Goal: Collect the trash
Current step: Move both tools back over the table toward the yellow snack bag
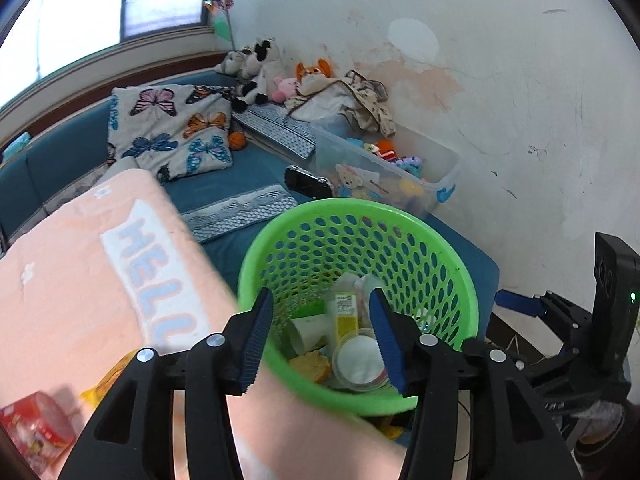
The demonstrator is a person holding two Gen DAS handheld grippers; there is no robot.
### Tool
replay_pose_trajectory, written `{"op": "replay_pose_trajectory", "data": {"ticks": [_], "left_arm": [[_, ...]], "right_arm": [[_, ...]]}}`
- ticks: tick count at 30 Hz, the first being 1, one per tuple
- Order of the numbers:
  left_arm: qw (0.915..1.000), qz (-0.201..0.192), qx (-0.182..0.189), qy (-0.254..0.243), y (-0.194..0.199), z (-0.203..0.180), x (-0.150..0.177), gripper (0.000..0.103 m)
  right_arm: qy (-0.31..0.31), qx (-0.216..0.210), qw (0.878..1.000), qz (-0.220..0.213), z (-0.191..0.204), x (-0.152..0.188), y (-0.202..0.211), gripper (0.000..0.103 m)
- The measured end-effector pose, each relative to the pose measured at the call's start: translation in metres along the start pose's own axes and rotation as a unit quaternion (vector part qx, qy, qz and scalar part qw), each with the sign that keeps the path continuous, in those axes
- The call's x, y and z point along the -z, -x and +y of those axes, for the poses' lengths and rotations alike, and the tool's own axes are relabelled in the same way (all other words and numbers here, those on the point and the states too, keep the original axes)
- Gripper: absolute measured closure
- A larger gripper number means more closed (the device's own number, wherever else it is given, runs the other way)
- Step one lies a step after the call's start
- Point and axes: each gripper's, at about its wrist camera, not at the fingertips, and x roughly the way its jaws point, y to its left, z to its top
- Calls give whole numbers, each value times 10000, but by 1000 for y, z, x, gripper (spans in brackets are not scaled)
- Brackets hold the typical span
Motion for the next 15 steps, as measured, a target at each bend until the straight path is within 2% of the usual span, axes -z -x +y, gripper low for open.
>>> {"op": "replay_pose_trajectory", "data": {"ticks": [10,15], "left_arm": [[9973,-314,-464,466,57,40,41,41],[9923,-428,-749,884,87,72,69,40]], "right_arm": [[292,-235,9993,-52,36,1,4,9],[506,-398,9979,7,62,0,-2,9]]}}
